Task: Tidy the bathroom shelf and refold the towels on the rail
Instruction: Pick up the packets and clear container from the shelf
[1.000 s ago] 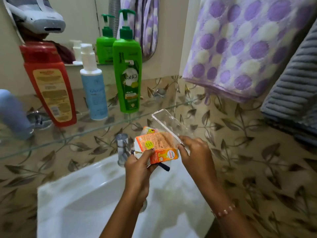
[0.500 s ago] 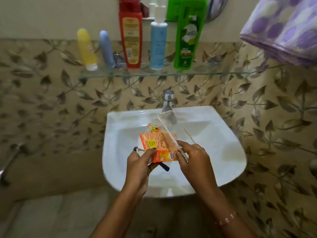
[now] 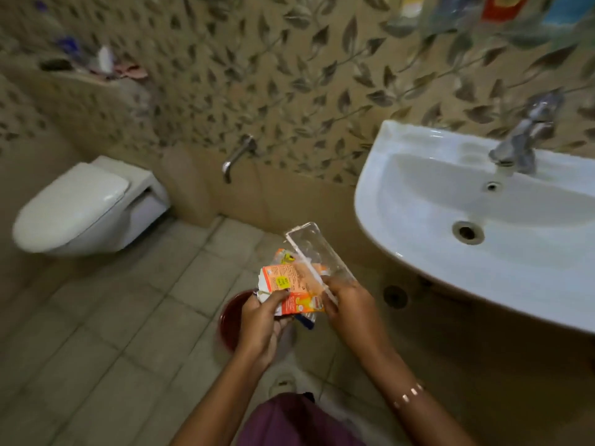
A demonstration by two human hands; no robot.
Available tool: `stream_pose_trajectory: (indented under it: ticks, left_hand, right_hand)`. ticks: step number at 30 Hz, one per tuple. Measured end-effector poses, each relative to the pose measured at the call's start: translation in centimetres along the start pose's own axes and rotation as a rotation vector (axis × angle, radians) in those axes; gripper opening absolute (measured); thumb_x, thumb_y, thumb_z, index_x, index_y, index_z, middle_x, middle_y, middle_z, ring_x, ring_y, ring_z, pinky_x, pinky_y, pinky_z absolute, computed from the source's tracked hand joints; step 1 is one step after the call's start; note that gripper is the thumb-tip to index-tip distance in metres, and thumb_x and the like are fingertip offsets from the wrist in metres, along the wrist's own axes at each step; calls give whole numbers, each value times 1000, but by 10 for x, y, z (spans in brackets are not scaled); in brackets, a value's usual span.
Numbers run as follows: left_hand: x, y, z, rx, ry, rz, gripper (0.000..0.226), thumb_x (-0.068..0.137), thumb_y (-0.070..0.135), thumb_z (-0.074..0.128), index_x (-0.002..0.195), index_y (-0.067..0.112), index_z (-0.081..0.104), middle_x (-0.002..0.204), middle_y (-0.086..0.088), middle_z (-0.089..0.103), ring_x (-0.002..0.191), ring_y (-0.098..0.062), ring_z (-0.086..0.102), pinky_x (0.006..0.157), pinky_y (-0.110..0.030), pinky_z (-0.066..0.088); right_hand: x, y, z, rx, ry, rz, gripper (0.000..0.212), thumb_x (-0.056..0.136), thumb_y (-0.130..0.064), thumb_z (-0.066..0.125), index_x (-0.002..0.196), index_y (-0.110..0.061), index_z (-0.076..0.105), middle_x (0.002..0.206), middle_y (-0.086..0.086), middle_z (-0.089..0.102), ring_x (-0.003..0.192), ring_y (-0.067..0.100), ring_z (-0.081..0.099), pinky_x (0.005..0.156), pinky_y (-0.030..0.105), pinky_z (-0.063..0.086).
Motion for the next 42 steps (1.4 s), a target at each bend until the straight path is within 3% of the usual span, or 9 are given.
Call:
stream_pose_trajectory:
  ticks: [5, 14, 21, 25, 28, 33, 38, 40, 42]
  left_hand:
    - [22, -3, -77, -49, 155, -65, 17, 82, -2, 55, 93, 9, 61, 77, -6, 73, 67, -18, 70, 52, -28, 56]
    - [116, -20, -193, -24, 281, -251, 33, 81, -3, 58, 114, 2, 54, 94, -12, 66, 81, -24, 64, 49, -25, 55]
    - [219, -115, -255, -40, 376, -468, 38, 80, 1, 61, 118, 0, 55, 93, -10, 65, 78, -20, 62, 61, -26, 56]
    - [279, -194, -285, -85, 446, -585, 35, 81, 5, 63, 115, 2, 56, 92, -11, 65, 73, -17, 61, 63, -24, 55]
    - [325, -246, -304, -110, 484, -627, 36, 82, 8, 62, 118, 3, 55, 97, -10, 63, 76, -14, 59, 75, -27, 50]
    - [382, -302, -328, -33, 448, -693, 20, 87, 16, 58, 105, 6, 58, 84, -3, 59, 77, -13, 57, 69, -21, 48]
    - [409, -317, -345, 6, 562, -651, 31, 92, 12, 48, 121, 0, 50, 78, -4, 57, 70, -13, 56, 57, -20, 49]
    - [413, -313, -347, 20, 590, -618, 25, 93, 5, 41, 111, -2, 56, 72, -6, 54, 63, -14, 53, 55, -20, 45]
    - [414, -306, -342, 35, 574, -600, 26, 91, -1, 34, 79, 2, 57, 62, -7, 53, 55, -16, 51, 51, -23, 42]
  right_hand:
    - [15, -25, 92, 54, -249, -4, 36, 81, -6, 53, 115, -14, 62, 99, 15, 70, 90, 31, 64, 75, 32, 48]
    - [38, -28, 254, 53, -499, 205, 32, 87, -7, 51, 117, -11, 59, 107, 15, 67, 93, 31, 63, 68, 24, 40]
    - [55, 43, 382, 83, -632, 411, 25, 87, 1, 45, 105, -2, 63, 105, 20, 66, 91, 31, 62, 70, 30, 45]
    - [60, 106, 457, 109, -693, 491, 25, 87, 1, 46, 105, -2, 63, 100, 18, 68, 84, 26, 62, 54, 15, 33]
    - [75, 151, 509, 92, -712, 480, 26, 88, -4, 49, 111, -3, 61, 109, 20, 64, 98, 33, 60, 71, 23, 38]
    - [93, 202, 587, 17, -854, 474, 23, 87, -10, 54, 106, 0, 64, 105, 22, 67, 99, 35, 62, 84, 37, 49]
    - [109, 224, 619, 15, -814, 530, 25, 87, -6, 52, 108, 0, 64, 108, 21, 67, 103, 33, 61, 89, 32, 46]
    - [114, 224, 618, 28, -799, 534, 23, 85, -5, 54, 104, 1, 66, 107, 21, 67, 102, 34, 61, 86, 30, 45]
    - [116, 224, 612, 19, -799, 546, 20, 84, -2, 53, 97, 3, 67, 102, 23, 68, 98, 35, 62, 82, 31, 46]
Point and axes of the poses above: each hand's wrist, its own x-axis towards the middle knuckle, its own z-axis out of the palm, y = z × x, the point moved 7 cm from there along x, towards the middle knuckle
